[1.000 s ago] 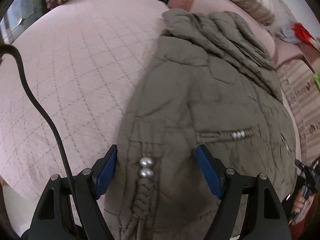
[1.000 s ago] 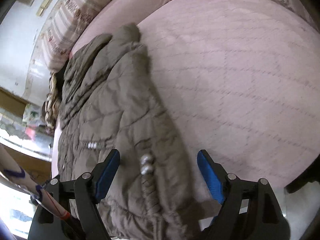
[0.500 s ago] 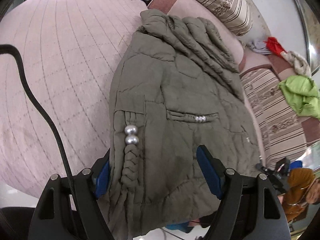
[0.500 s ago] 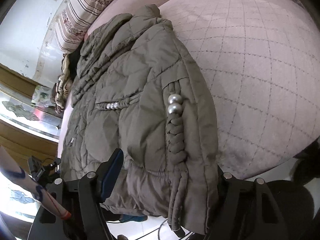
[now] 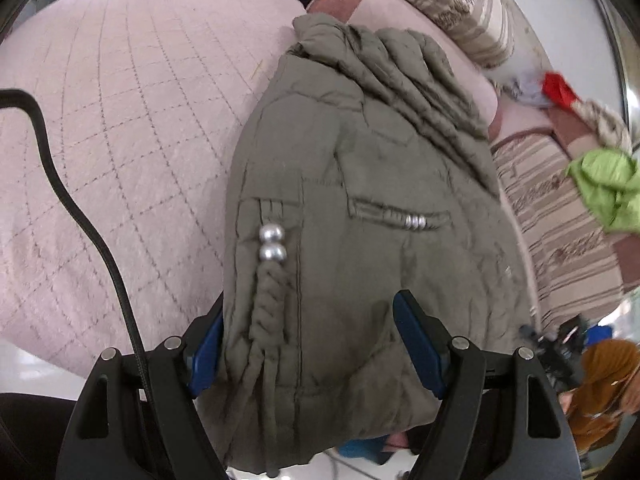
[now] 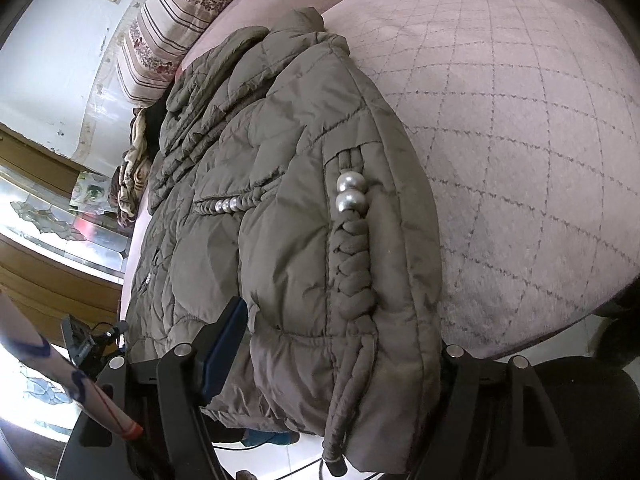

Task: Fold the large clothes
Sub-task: 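Grasp the beaded pocket edge of the coat with both grippers, then lift the held coat edge with both grippers and fold it over the hood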

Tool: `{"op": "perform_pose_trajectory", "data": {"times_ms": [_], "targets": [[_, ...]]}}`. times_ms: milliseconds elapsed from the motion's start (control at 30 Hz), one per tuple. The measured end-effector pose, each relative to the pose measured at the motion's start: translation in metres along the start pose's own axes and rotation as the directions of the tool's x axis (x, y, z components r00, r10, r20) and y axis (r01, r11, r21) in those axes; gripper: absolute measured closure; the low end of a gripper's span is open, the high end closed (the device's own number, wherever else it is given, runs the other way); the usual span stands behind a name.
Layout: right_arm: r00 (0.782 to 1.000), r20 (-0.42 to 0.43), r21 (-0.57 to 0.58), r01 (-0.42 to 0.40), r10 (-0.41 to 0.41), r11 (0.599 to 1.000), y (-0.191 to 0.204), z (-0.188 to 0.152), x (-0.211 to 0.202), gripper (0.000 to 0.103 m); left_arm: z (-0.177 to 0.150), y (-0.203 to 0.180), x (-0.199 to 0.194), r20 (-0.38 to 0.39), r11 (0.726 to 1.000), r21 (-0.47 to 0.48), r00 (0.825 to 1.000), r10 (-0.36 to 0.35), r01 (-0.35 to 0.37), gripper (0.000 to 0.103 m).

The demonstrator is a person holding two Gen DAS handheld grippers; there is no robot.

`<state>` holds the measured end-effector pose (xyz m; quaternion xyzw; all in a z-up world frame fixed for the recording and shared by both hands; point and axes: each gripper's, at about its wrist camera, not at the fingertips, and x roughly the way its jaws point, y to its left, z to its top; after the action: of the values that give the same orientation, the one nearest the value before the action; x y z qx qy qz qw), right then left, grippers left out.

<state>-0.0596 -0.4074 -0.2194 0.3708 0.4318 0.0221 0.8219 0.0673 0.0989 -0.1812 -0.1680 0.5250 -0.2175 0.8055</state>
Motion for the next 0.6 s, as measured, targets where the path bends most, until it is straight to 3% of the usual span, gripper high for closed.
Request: {"op": "perform_pose_trajectory", "data": {"times_ms": [267,367,400,467,500,600], "targets": [[1.000,-0.003,-0.018,-0.022,0.022,1.000,0.004,-0.009,0.002,0.027,-0.024,-0.007,0.005,-0.050,0.999,0.008,0.998,-0.036,0.037,0.027],[1.000,-0.012,-0.053,0.011,-0.012,0.999,0.013,-0.013,0.007,0.029,-0.026,-0.016,0.008,-0.041,0.999,0.045,0.999,0.028,-0.026,0.029],[0.999,-0.007,-0.067,0.039,-0.039,0.997,0.016,-0.014,0.008,0.037,-0.028,-0.018,0.008,-0.035,0.997,0.052,0.998,0.060,-0.058,0.033],[0.997,0.003,-0.074,0.079,-0.079,0.994,0.019,-0.016,0.009,0.052,-0.028,-0.021,0.005,-0.026,0.994,0.051,0.995,0.094,-0.093,0.060],[0.996,0.007,-0.072,0.090,-0.090,0.993,0.019,-0.016,0.009,0.060,-0.027,-0.022,0.001,-0.017,0.995,0.046,0.996,0.090,-0.089,0.063],[0.995,0.023,-0.087,0.098,-0.097,0.991,0.026,-0.016,0.003,0.072,-0.020,-0.032,-0.012,0.013,0.993,0.050,0.994,0.106,-0.107,0.078]]}}
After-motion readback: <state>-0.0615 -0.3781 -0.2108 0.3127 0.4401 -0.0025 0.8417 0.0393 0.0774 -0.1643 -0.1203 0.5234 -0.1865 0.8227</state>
